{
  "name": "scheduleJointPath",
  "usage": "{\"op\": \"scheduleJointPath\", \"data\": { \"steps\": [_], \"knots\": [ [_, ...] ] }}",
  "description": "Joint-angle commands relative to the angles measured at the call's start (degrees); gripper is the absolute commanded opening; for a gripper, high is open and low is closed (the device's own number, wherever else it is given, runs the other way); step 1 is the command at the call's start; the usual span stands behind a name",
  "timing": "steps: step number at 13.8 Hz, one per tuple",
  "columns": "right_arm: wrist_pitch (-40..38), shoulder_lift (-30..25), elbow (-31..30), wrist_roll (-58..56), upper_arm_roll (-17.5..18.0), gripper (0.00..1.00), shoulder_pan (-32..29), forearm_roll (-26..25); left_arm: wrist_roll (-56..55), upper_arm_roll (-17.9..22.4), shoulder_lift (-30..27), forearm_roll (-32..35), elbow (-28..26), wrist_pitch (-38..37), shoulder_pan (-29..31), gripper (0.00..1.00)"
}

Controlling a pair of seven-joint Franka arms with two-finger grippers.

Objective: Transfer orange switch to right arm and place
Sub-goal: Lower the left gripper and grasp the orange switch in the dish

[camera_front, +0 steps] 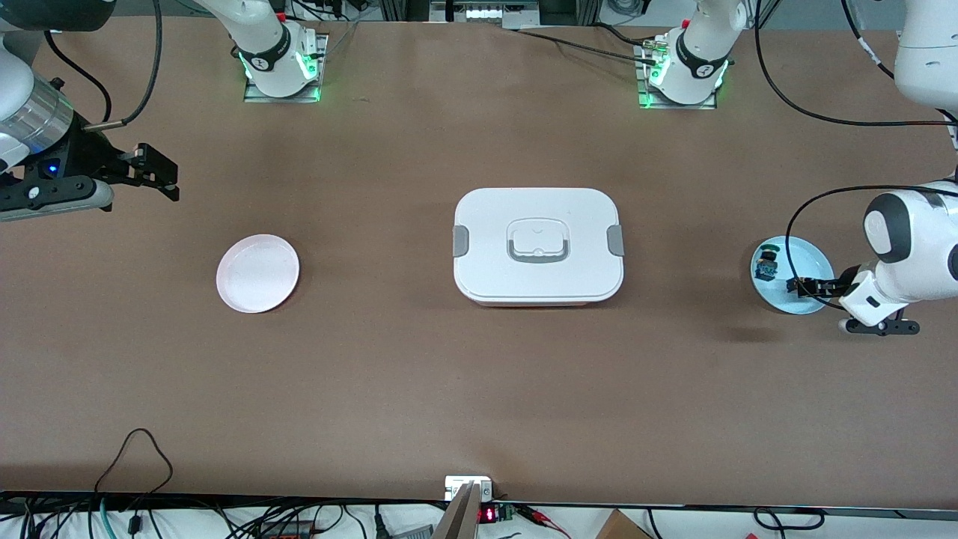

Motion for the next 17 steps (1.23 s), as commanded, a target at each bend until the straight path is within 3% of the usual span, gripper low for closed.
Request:
{"op": "scheduleJointPath", "data": {
  "steps": [1,9,10,11,13,14,17],
  "knots": [
    [-0.9,-0.1,0.9,0.0,0.0,1.0,0.2,0.6,1.4,-1.6,-0.4,0.4,-1.5,0.7,1.5,1.0],
    [-0.9,-0.1,0.9,0.1,0.0,1.0,0.2,0.6,1.8,-1.7,1.0,0.3,-2.2,2.6,2.2,1.0],
    [-0.9,-0.1,0.9,0.1,0.0,1.0,0.2,0.6,1.8,-1.7,1.3,0.3,-2.2,2.6,2.2,0.88],
    [-0.9,-0.1,0.9,0.2,0.0,1.0,0.2,0.6,2.5,-1.6,1.6,0.3,-2.2,2.4,2.2,0.64],
    [-0.9,-0.1,0.9,0.1,0.0,1.0,0.2,0.6,4.0,-1.7,2.1,0.3,-2.2,2.4,2.5,0.4],
    [-0.9,-0.1,0.9,0.1,0.1,1.0,0.2,0.6,4.2,-1.7,2.1,0.3,-2.1,2.2,2.6,0.33],
    [-0.9,-0.1,0.9,0.2,0.1,1.0,0.2,0.6,4.0,-2.1,1.6,0.3,-1.4,0.6,2.4,0.24]
  ]
}}
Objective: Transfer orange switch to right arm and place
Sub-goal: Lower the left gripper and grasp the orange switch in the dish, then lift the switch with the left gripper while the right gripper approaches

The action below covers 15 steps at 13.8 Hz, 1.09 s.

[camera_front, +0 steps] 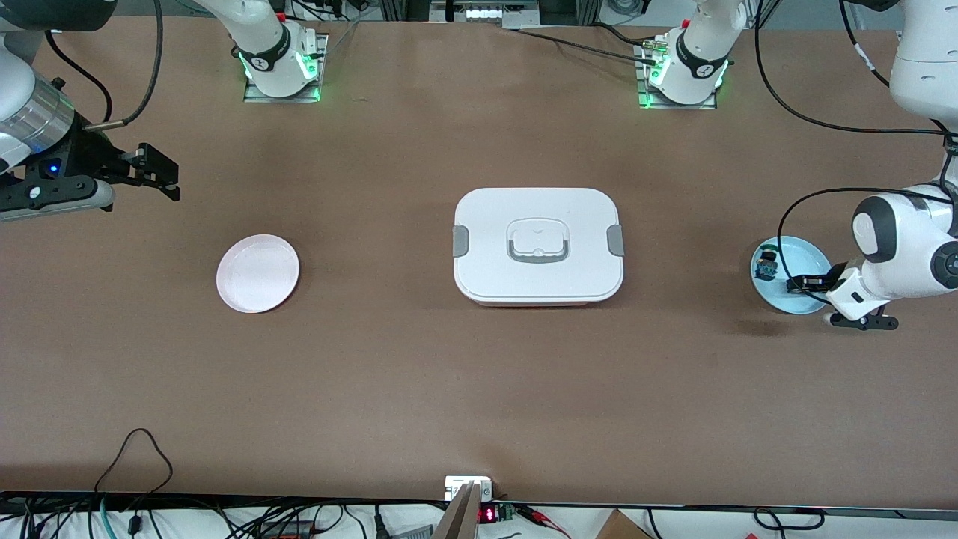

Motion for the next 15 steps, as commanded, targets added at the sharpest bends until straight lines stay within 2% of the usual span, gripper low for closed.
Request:
{"op": "scheduleJointPath", "data": {
  "steps": [1,4,5,9,10,13,15],
  "knots": [
    [-0.9,-0.1,0.9,0.2,0.1,1.0,0.2,0.5,1.3,-1.3,-0.5,0.2,0.5,-1.3,1.0,0.21],
    [-0.1,-0.1,0.9,0.0,0.2,1.0,0.3,0.4,1.4,-2.9,-3.9,0.0,2.4,-7.6,1.0,0.18],
    [1.1,-0.1,0.9,0.0,0.2,1.0,0.3,0.3,1.4,-4.1,-4.6,0.0,3.9,-10.6,1.1,0.13],
    [2.4,0.1,0.9,0.0,0.2,1.0,0.3,0.0,1.5,-8.5,-5.1,-0.3,15.0,-27.0,1.1,0.1],
    [2.4,0.1,0.9,0.0,0.2,1.0,0.3,-0.3,1.5,-9.8,-5.1,-1.4,17.6,-31.0,1.1,0.07],
    [2.4,0.5,0.9,0.0,-0.1,1.0,-0.2,-0.3,1.6,-12.6,-5.2,-6.7,23.5,-41.8,1.1,0.06],
    [2.2,0.4,0.9,-0.5,-0.3,1.0,-0.3,-0.7,4.6,-15.1,-5.1,-11.7,26.8,-46.6,1.0,0.01]
  ]
}}
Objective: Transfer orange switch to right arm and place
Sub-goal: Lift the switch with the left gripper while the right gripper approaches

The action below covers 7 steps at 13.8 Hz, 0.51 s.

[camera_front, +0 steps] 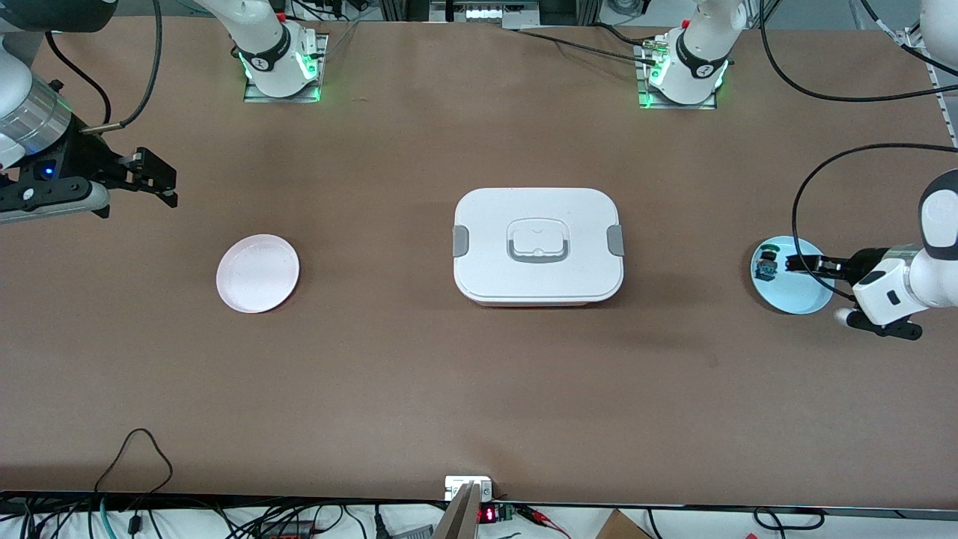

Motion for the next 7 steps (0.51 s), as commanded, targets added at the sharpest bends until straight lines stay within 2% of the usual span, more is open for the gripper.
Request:
{"op": "scheduleJointPath", "data": {
  "steps": [1,3,7],
  "knots": [
    [-0.2,0.3,0.9,-0.5,-0.1,1.0,-0.5,-0.4,5.9,-3.6,0.8,-6.2,4.6,-5.2,0.4,0.01],
    [-0.6,0.3,0.9,0.1,-0.1,1.0,-2.4,0.4,8.5,-6.6,1.2,-14.1,4.6,-5.2,0.5,0.0],
    [-1.0,1.9,0.8,-0.4,0.1,1.0,-2.9,0.7,20.1,-7.9,4.0,-32.4,4.4,-5.0,-0.2,0.0]
  ]
}}
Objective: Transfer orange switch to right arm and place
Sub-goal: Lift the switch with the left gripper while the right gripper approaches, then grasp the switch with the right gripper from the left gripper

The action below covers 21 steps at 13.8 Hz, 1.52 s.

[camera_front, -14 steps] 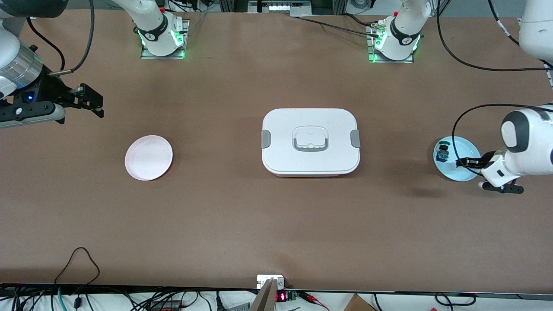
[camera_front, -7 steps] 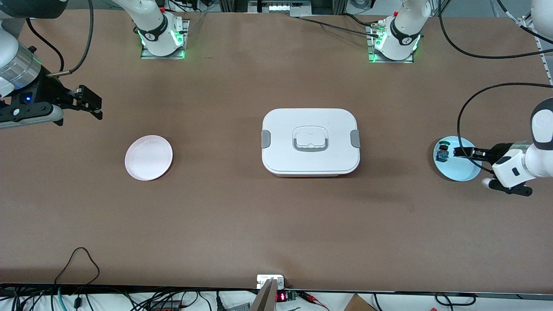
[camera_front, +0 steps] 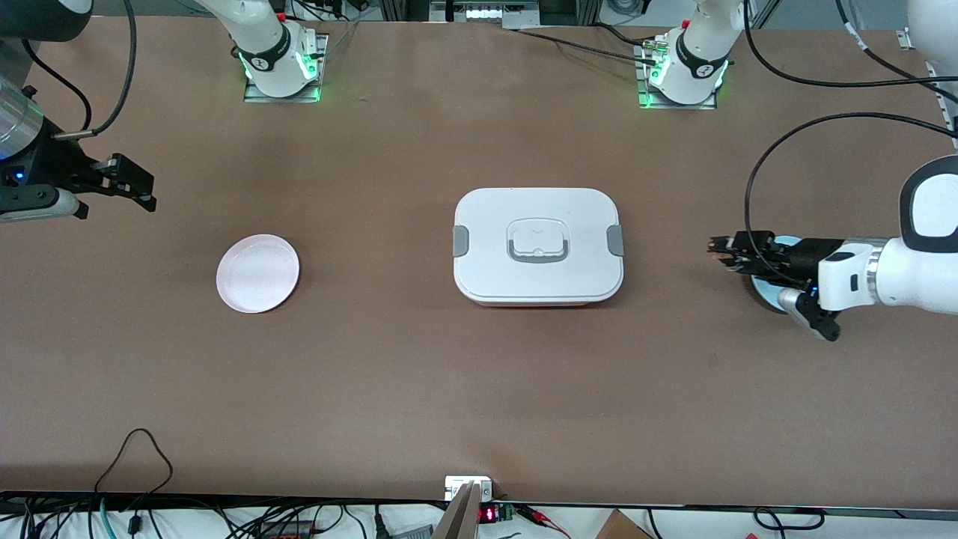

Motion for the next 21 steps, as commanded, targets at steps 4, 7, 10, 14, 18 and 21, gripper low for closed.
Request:
{"op": "scheduleJointPath", "data": {
  "steps": [4,7,10,14,18,21],
  "knots": [
    [-3.6,1.1,0.6,-0.7,0.9,1.0,0.0,1.1,25.5,-1.3,8.6,-24.3,0.9,-0.3,-4.8,0.0],
    [-3.8,1.6,0.7,-3.8,1.0,1.0,2.3,11.2,35.1,-1.3,9.0,-32.1,0.5,3.9,-8.9,0.0],
    [-4.2,6.1,0.5,-3.3,1.0,1.0,3.5,27.4,51.1,-1.3,10.5,-40.9,0.4,9.4,-15.7,0.0],
    [-1.2,12.1,0.3,-3.2,1.0,1.0,4.7,48.2,65.2,-1.3,10.5,-52.0,-1.6,20.9,-24.7,0.0],
    [8.0,14.2,-5.6,-0.4,1.1,1.0,7.7,68.7,76.7,-1.3,11.2,-64.2,-2.5,29.1,-29.7,0.0],
    [12.5,14.2,-9.5,-1.6,1.1,1.0,9.6,79.5,77.1,-1.3,11.1,-66.4,-1.9,34.9,-31.6,0.0]
  ]
}}
